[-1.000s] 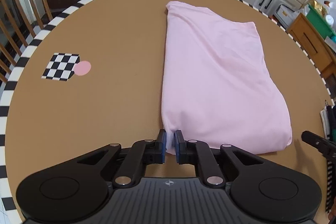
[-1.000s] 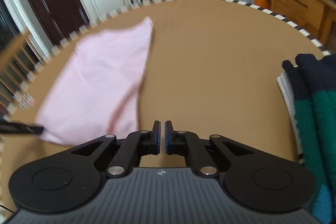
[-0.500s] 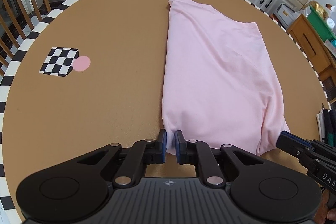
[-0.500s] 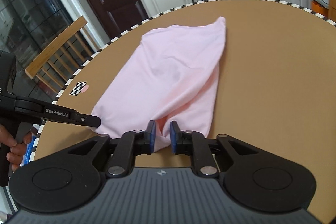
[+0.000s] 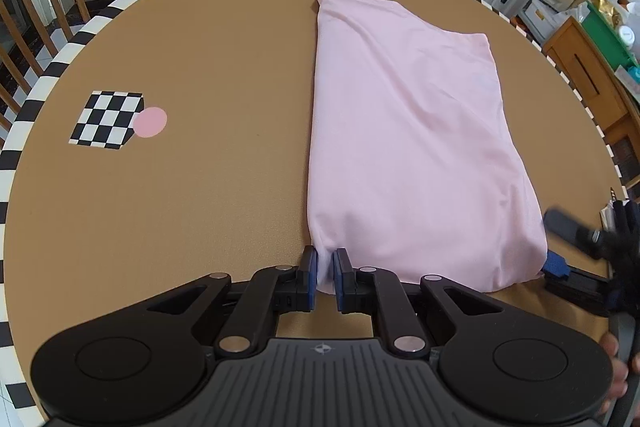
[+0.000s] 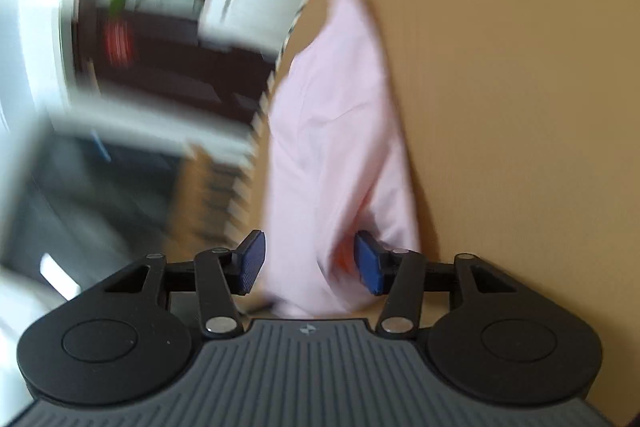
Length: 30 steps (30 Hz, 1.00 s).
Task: Fold clothes
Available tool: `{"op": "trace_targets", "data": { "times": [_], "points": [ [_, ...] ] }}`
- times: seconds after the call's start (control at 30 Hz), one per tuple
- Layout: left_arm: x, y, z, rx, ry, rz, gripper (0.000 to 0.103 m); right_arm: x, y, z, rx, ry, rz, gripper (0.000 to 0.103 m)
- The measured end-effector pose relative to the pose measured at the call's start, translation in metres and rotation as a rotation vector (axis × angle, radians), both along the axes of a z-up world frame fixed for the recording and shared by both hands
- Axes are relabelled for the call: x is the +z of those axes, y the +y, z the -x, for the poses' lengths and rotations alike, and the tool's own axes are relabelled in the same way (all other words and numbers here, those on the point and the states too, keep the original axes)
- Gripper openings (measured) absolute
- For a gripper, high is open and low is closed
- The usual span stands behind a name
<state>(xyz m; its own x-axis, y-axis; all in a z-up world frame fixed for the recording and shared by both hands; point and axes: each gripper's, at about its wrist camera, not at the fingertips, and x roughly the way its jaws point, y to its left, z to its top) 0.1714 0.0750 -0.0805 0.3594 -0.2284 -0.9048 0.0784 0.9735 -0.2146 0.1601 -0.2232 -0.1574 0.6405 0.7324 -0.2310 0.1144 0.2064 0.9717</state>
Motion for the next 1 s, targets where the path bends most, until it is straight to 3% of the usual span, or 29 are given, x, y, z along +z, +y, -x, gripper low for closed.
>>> {"op": "trace_targets", "data": {
  "times": [0.07,0.1,0.17,0.2,0.23,0.27,0.37,0.6,0.8,0.93,1.0],
  "points": [
    [0.000,0.000,-0.004,-0.004,0.020,-0.001,0.012,-0.017,-0.004,-0.006,-0.024,0.005,-0.153,0.048],
    [0.000,-0.001,-0.007,-0.006,0.032,-0.003,0.012,-0.019,-0.002,-0.010,-0.014,0.005,-0.153,0.043],
    [0.000,-0.002,-0.012,-0.010,0.055,-0.007,0.012,-0.013,0.006,-0.018,0.034,0.001,-0.071,0.036],
    [0.000,-0.002,-0.014,-0.009,0.065,-0.006,0.012,-0.010,0.009,-0.022,0.059,-0.002,-0.033,0.026],
    [0.000,-0.002,-0.015,-0.007,0.074,-0.005,0.012,-0.006,0.011,-0.024,0.085,-0.006,0.000,0.007],
    [0.000,-0.001,-0.017,-0.005,0.081,-0.001,0.012,-0.002,0.012,-0.025,0.104,-0.010,0.023,0.005],
    [-0.001,0.002,-0.021,0.010,0.104,0.013,0.011,0.006,0.000,-0.023,0.094,-0.014,0.032,0.004],
    [-0.004,0.011,-0.031,0.048,0.151,0.051,0.010,0.017,-0.034,-0.020,0.127,0.047,0.184,0.004],
    [-0.005,0.014,-0.033,0.061,0.152,0.066,0.009,0.025,-0.063,-0.006,0.064,0.026,0.235,0.004],
    [-0.004,0.014,-0.031,0.059,0.145,0.061,0.009,0.035,-0.041,-0.002,0.191,-0.039,0.336,0.029],
    [-0.004,0.014,-0.031,0.059,0.146,0.059,0.009,0.038,-0.021,-0.002,0.271,-0.082,0.409,0.028]
  ]
}}
